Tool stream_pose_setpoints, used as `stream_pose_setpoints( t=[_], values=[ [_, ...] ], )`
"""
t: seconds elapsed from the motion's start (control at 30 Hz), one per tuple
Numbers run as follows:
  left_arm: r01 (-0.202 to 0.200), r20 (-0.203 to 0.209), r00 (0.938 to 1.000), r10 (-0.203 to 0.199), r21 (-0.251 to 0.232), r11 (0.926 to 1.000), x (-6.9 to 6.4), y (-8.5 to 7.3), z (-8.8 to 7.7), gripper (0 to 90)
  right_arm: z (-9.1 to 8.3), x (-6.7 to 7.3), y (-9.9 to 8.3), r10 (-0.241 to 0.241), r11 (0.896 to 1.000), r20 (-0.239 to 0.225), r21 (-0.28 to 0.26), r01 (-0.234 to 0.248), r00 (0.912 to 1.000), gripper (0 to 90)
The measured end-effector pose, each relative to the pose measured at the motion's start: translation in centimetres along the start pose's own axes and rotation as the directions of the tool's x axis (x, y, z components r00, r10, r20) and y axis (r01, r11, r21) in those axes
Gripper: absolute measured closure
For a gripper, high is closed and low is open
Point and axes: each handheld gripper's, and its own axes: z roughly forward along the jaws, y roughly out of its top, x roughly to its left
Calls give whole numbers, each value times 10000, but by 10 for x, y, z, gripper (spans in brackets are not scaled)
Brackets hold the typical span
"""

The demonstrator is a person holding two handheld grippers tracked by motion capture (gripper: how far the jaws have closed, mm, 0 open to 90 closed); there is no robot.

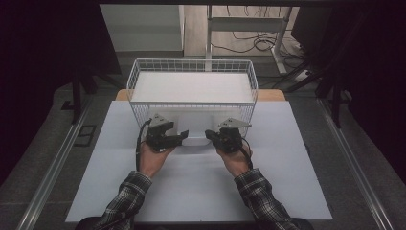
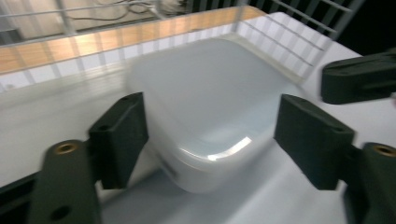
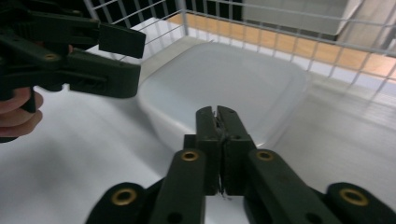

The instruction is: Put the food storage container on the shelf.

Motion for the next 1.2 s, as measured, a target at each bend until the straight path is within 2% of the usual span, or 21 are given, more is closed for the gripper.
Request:
stream_pose_setpoints(
  t=[0.1,0.2,0.33,0.4,0.43,0.57,0.77,1.03,1.2],
  values=[
    [-140,199,9997,138,85,9999,-7,-7,-6,143,-2,5,-4,-76,9999,-303,82,78,9995,888],
    [-19,441,9990,12,147,9999,-12,-19,-14,98,0,10,-8,-353,9993,-503,117,359,9981,889],
    [25,679,9977,-46,299,9996,-16,-35,-24,71,4,16,-14,-428,9986,-651,296,448,9970,889],
    [-175,693,9975,150,360,9992,-17,-39,-28,54,8,17,-17,-440,9981,-658,407,467,9969,889],
    [-414,592,9975,395,324,9986,-19,-43,-31,51,10,17,-18,-460,9979,-644,419,488,9969,889],
    [-940,384,9950,923,437,9946,-23,-56,-42,39,17,18,-21,-481,9968,-624,608,519,9969,889],
    [-1149,354,9930,1128,645,9913,-27,-72,-56,26,33,21,-24,-529,9948,-609,836,579,9967,889],
    [-707,443,9967,676,722,9949,-26,-83,-69,25,46,16,-20,-353,9956,-448,848,390,9984,889],
    [-638,425,9972,608,730,9953,-26,-87,-73,27,52,13,-17,-305,9959,-253,844,326,9992,889]
  ],
)
